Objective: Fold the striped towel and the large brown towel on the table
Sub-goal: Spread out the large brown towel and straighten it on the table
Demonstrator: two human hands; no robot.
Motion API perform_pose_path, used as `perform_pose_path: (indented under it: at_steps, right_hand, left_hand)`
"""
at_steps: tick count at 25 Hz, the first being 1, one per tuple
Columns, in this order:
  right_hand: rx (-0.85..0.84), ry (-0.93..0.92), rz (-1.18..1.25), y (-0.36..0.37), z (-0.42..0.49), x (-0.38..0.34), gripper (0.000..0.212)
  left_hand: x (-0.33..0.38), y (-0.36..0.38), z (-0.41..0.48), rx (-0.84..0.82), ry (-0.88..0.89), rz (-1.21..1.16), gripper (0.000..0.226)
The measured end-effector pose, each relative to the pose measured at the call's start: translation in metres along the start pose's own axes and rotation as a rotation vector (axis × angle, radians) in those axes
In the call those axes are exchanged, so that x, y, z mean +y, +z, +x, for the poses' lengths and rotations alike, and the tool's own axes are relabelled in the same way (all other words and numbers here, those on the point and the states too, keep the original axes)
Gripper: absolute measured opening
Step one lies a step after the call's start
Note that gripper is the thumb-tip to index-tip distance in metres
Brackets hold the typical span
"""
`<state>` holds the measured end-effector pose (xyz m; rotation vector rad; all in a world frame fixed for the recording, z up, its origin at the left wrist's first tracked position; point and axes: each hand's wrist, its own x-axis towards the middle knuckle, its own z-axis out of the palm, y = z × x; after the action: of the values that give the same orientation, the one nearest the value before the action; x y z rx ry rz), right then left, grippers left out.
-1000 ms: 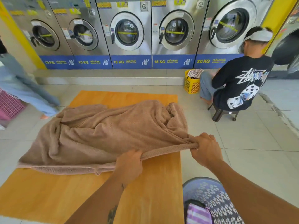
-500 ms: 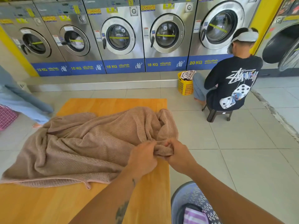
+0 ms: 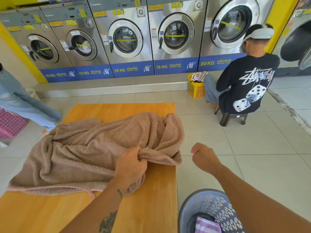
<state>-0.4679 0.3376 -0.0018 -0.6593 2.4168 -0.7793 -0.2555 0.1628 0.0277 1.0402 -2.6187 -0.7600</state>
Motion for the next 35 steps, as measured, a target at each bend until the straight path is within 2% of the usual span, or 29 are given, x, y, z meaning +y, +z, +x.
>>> perform_pose_path:
  at_steps: [1, 2, 3, 4, 5, 8, 10, 12, 14, 16, 17, 19, 22, 23, 25, 30, 35]
  right_hand:
    - [-0.142, -0.042, 0.014, 0.009, -0.003, -0.004, 0.038]
    - [-0.275, -0.072, 0.014, 0.020, -0.007, -0.010, 0.061]
    - [-0.357, -0.084, -0.035, 0.032, -0.009, -0.015, 0.082]
    - [-0.364, -0.091, -0.103, 0.044, -0.011, -0.021, 0.090]
    - [-0.294, -0.112, -0.163, 0.054, -0.009, -0.024, 0.083]
    - [0.061, -0.137, -0.168, 0.052, -0.001, -0.029, 0.020]
    - [0.190, -0.081, -0.004, 0.026, 0.008, -0.024, 0.013]
    - [0.308, -0.060, 0.165, -0.007, 0.007, -0.022, 0.011]
    - [0.460, -0.127, 0.270, -0.035, -0.005, -0.024, 0.011]
    - [0.577, -0.245, 0.272, -0.053, -0.019, -0.024, 0.010]
    - [0.577, -0.292, 0.237, -0.058, -0.027, -0.021, 0.009]
    - [0.377, -0.327, 0.082, -0.060, -0.036, -0.007, 0.007]
    - [-0.154, -0.136, -0.200, -0.043, -0.045, 0.029, 0.010]
    - [-0.300, -0.077, -0.309, -0.037, -0.050, 0.040, 0.017]
    - [-0.453, 0.002, -0.414, -0.029, -0.061, 0.053, 0.031]
    - [-0.339, 0.087, -0.238, -0.031, -0.059, 0.051, 0.033]
    - [-0.256, -0.003, -0.130, -0.021, -0.036, 0.021, 0.019]
  left_hand:
    - [0.007, 0.000, 0.001, 0.012, 0.000, -0.030, 0.017]
    - [0.017, 0.000, 0.003, 0.029, 0.012, -0.041, 0.022]
    - [0.028, -0.002, 0.004, 0.054, 0.030, -0.052, 0.025]
    - [0.036, -0.006, 0.005, 0.090, 0.042, -0.073, 0.027]
    - [0.043, -0.012, 0.005, 0.129, 0.045, -0.101, 0.029]
    - [0.034, -0.029, 0.003, 0.178, 0.044, -0.119, 0.023]
    - [0.012, -0.033, -0.001, 0.114, 0.065, -0.025, 0.018]
    - [0.000, -0.030, -0.003, -0.029, -0.022, 0.071, 0.018]
    - [0.007, -0.019, -0.002, -0.159, -0.100, 0.087, 0.017]
    - [0.028, -0.008, 0.002, -0.212, -0.063, 0.029, 0.009]
    - [0.041, -0.003, 0.003, -0.221, -0.016, 0.011, 0.013]
    - [0.062, 0.008, 0.005, -0.227, 0.063, 0.012, 0.024]
    - [0.074, 0.026, 0.000, -0.366, 0.071, 0.097, 0.024]
    - [0.073, 0.032, -0.003, -0.425, 0.067, 0.095, 0.023]
    - [0.066, 0.037, -0.009, -0.485, 0.050, 0.075, 0.021]
    - [0.054, 0.027, -0.014, -0.488, -0.012, -0.004, 0.022]
    - [0.042, 0.011, 0.000, -0.463, -0.017, -0.051, 0.022]
